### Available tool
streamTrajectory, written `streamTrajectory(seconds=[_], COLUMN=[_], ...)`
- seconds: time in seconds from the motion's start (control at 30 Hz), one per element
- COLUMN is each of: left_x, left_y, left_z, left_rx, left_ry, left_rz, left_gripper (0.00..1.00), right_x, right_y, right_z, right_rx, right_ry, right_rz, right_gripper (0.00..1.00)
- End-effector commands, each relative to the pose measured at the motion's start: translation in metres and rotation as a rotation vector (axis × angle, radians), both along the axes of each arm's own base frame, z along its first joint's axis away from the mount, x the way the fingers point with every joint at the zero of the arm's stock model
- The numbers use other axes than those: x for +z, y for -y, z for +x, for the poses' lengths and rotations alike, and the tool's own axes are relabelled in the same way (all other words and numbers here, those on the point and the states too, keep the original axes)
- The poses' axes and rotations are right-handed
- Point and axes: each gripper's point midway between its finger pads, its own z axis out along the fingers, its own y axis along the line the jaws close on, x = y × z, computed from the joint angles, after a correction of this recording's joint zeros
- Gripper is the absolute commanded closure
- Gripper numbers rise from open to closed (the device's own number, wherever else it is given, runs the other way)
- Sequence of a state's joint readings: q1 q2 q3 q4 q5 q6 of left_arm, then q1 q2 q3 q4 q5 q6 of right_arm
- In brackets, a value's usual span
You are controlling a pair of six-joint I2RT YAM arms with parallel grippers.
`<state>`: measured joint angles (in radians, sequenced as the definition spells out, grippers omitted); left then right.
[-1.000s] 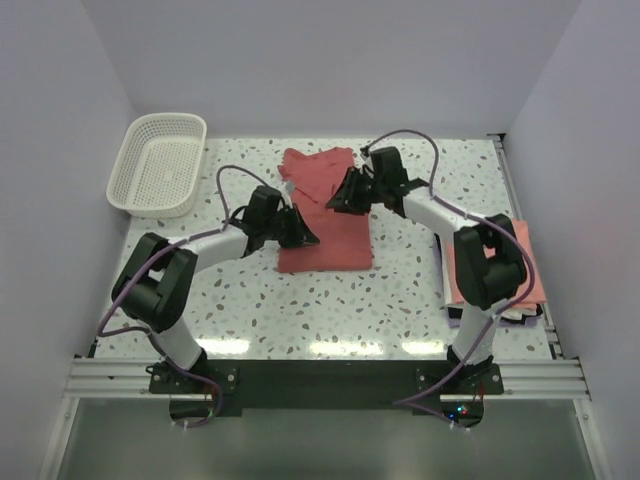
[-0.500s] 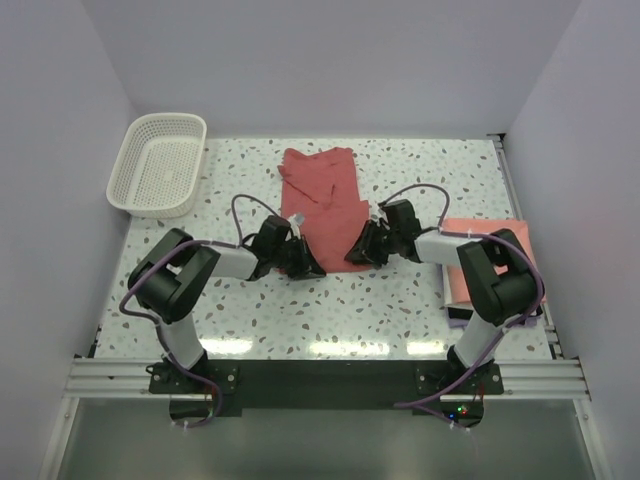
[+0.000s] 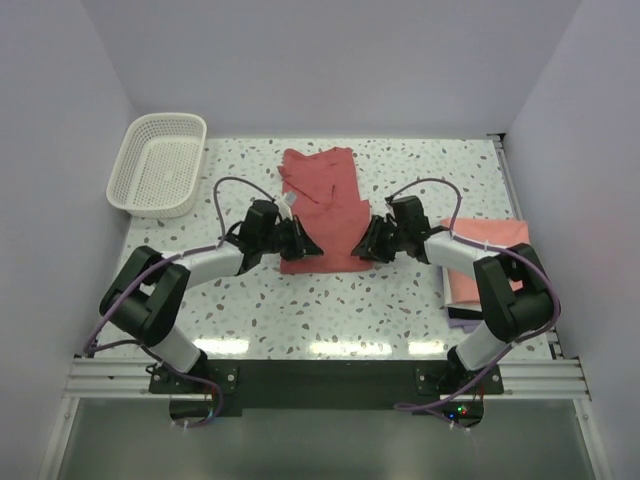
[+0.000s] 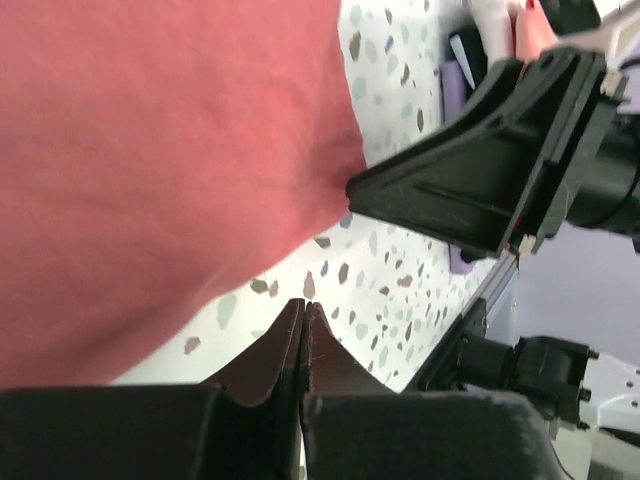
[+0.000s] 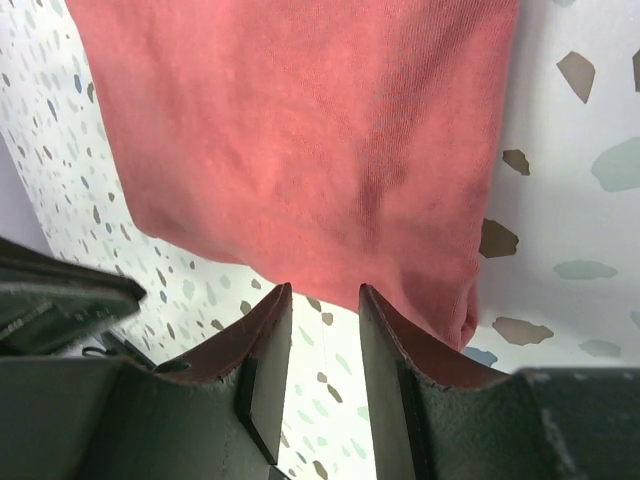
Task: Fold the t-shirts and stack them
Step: Fold the tshirt
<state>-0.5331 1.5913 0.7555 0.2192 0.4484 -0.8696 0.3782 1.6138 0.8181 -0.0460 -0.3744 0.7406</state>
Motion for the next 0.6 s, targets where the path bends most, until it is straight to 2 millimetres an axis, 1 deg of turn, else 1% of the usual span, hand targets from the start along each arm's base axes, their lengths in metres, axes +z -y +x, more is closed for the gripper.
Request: streamTrajectory(seconds=[0.0, 0.03, 0.1, 0.13, 0.17, 0.23, 0.27, 0.3, 0.33, 0.37, 0.4, 0.43, 0.47, 0.5, 0.53, 0.57], left_x=[0.0, -0.017, -0.034, -0.048, -0.058, -0.077, -0.082, -0.09, -0.095, -0.101, -0.104, -0.102, -0.105, -0.106, -0.102, -0.104], left_y=[-0.012, -0.022, -0.032, -0.038, -0.041, -0.048, -0.049, -0.052, -0.054, -0.057, -0.059, -0.059, -0.063, -0.067, -0.068, -0.071], left_z=[0.026, 0.031, 0.038, 0.037, 0.032, 0.028, 0.025, 0.019, 0.016, 0.009, 0.005, 0.004, -0.003, -0.004, -0.006, -0.013], left_rx=[0.031, 0.07, 0.096, 0.107, 0.112, 0.122, 0.122, 0.128, 0.131, 0.131, 0.139, 0.144, 0.145, 0.154, 0.157, 0.157], left_ry=[0.041, 0.013, 0.0, -0.026, -0.047, -0.073, -0.085, -0.109, -0.12, -0.137, -0.145, -0.137, -0.152, -0.149, -0.141, -0.153], left_rz=[0.032, 0.08, 0.134, 0.165, 0.183, 0.221, 0.227, 0.235, 0.24, 0.253, 0.262, 0.271, 0.289, 0.308, 0.312, 0.324], left_gripper=[1.0, 1.0, 1.0, 1.0, 1.0, 1.0, 1.0, 1.0, 1.0, 1.0, 1.0, 1.0, 1.0, 1.0, 1.0, 1.0], right_x=[0.016, 0.013, 0.007, 0.002, -0.003, -0.015, -0.02, -0.027, -0.03, -0.038, -0.042, -0.044, -0.049, -0.052, -0.054, -0.054], right_y=[0.002, 0.003, 0.009, 0.011, 0.013, 0.018, 0.02, 0.023, 0.023, 0.026, 0.027, 0.027, 0.028, 0.029, 0.029, 0.031], right_z=[0.013, 0.012, 0.014, 0.014, 0.014, 0.013, 0.012, 0.007, 0.007, 0.0, -0.003, -0.006, -0.013, -0.02, -0.025, -0.032], right_rx=[-0.005, -0.004, -0.014, -0.016, -0.019, -0.016, -0.02, -0.019, -0.019, -0.015, -0.017, -0.013, -0.009, -0.005, -0.003, -0.003], right_ry=[0.056, 0.048, 0.052, 0.049, 0.045, 0.042, 0.035, 0.02, 0.02, 0.002, -0.007, -0.012, -0.028, -0.045, -0.05, -0.052], right_rz=[-0.018, -0.03, -0.065, -0.086, -0.099, -0.134, -0.143, -0.154, -0.159, -0.166, -0.169, -0.172, -0.182, -0.191, -0.2, -0.203], right_gripper=[0.63, 0.63, 0.63, 0.63, 0.63, 0.63, 0.63, 0.63, 0.63, 0.63, 0.63, 0.63, 0.63, 0.63, 0.63, 0.63])
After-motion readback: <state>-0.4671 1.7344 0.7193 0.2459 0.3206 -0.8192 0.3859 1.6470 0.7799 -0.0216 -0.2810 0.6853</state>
